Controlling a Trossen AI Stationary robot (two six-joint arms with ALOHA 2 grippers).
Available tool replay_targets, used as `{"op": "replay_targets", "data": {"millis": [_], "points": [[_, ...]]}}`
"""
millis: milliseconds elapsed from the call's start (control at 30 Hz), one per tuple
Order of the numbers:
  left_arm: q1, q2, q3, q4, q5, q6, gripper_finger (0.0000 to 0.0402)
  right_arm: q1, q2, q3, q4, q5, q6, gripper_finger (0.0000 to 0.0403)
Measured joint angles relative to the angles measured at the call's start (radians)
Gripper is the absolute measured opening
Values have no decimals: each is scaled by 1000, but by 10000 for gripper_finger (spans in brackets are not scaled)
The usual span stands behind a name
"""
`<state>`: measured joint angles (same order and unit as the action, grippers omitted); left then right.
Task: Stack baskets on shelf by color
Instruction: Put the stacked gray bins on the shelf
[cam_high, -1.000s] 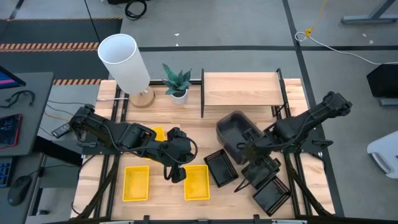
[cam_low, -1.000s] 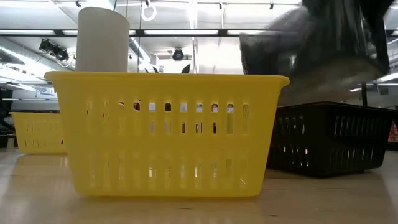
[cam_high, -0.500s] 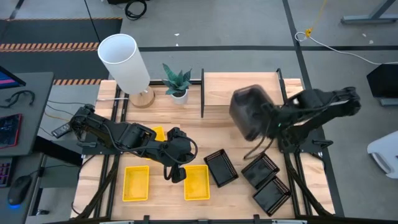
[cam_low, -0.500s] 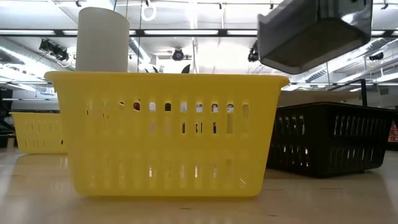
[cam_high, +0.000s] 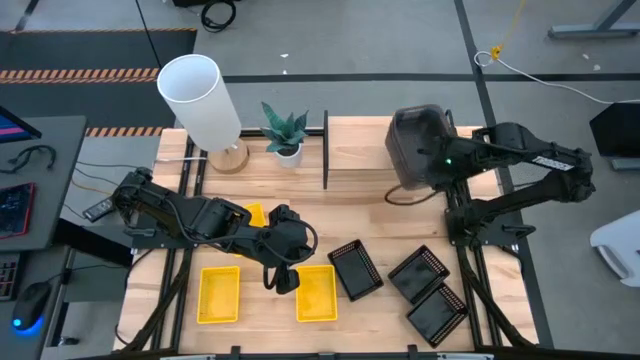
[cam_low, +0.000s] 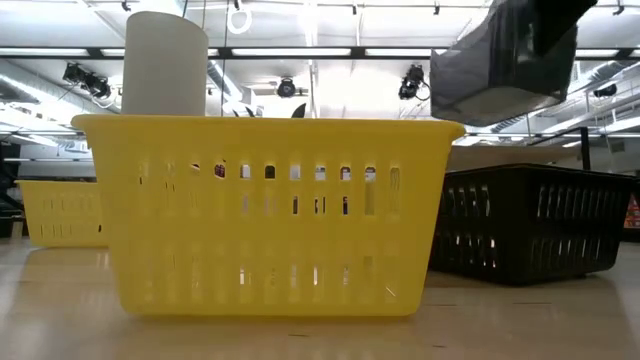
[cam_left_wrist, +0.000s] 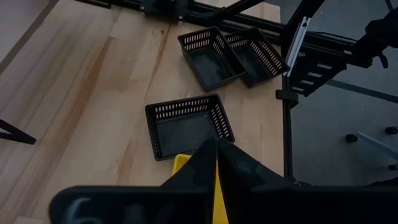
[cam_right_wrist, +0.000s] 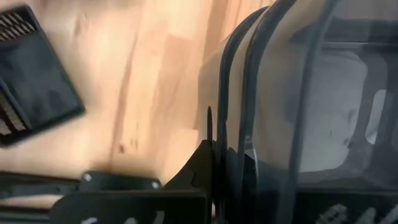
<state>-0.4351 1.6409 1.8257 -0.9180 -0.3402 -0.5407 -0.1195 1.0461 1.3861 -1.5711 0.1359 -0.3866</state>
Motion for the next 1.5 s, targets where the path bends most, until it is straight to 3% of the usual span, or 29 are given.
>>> {"op": "replay_targets", "data": {"millis": [367,767,967,1267,1500], "points": [[-1,0,0,0,0,1,14,-309,1,-137,19,-29,-247,17],[-1,0,0,0,0,1,18,-538,1,-147,73,-40,-389,21],[-1,0,0,0,0,1,15,-612,1,-147,93,-106,-426,22],[-1,0,0,0,0,1,21,-651,1,-147,93,-111,-421,32],[-1,0,0,0,0,1,14,-651,0,-147,95,-111,-407,62]]}}
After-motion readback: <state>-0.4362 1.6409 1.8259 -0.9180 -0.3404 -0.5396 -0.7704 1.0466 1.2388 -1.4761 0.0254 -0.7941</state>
